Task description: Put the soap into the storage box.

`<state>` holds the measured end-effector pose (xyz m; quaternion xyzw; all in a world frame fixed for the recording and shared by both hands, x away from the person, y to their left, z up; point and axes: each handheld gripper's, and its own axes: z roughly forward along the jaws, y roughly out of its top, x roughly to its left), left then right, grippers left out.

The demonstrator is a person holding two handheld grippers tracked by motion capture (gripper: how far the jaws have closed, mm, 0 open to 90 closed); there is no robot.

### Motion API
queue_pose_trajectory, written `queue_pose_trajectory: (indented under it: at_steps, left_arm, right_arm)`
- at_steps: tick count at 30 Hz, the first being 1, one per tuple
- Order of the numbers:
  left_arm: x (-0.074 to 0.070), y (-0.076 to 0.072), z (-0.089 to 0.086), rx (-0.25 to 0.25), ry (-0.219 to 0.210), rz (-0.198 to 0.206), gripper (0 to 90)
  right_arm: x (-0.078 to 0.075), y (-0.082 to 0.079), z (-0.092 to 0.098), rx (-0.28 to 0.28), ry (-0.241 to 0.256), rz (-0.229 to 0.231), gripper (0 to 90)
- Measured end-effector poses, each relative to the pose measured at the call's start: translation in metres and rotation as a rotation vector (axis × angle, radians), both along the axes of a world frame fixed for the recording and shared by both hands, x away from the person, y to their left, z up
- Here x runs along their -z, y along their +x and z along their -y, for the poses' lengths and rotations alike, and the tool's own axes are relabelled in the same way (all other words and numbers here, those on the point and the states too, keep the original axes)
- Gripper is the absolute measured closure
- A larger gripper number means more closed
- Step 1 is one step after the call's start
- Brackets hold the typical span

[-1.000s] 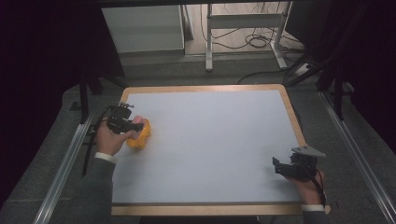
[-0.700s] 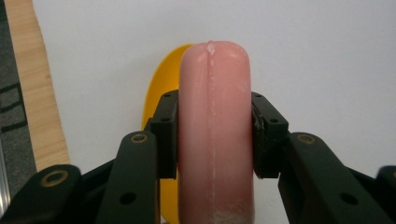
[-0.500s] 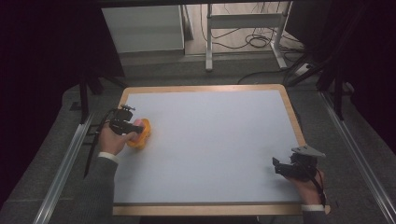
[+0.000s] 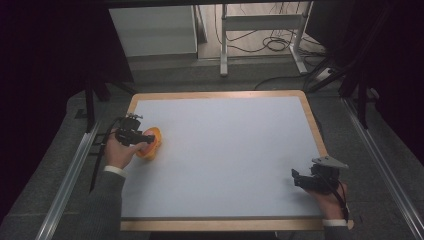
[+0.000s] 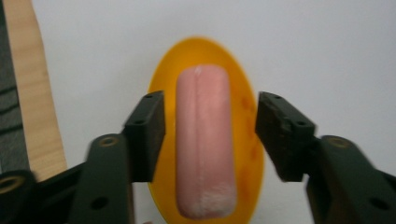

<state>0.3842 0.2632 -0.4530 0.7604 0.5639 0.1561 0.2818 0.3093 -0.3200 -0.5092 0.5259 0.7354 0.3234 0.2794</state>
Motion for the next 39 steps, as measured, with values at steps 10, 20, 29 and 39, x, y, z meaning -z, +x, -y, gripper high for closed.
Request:
queue_pose_trajectory:
  at_steps: [10, 20, 29, 39]
  left_arm:
    - [-0.016, -0.038, 0.004, 0.09, -0.071, 0.093, 25.8]
    - [0.016, -0.073, 0.007, 0.138, -0.136, 0.111, 25.3]
    - [0.042, -0.102, 0.006, 0.134, -0.181, 0.112, 24.7]
    - [0.047, -0.113, 0.002, 0.121, -0.161, 0.128, 24.0]
  right_arm:
    - [0.0, -0.001, -0.002, -0.007, -0.003, 0.003, 5.6]
    - [-0.002, -0.002, -0.003, -0.02, 0.002, 0.017, 5.6]
    - [-0.004, -0.002, -0.001, -0.019, 0.001, 0.025, 5.6]
    - [-0.006, -0.003, 0.0, -0.037, 0.007, 0.042, 5.6]
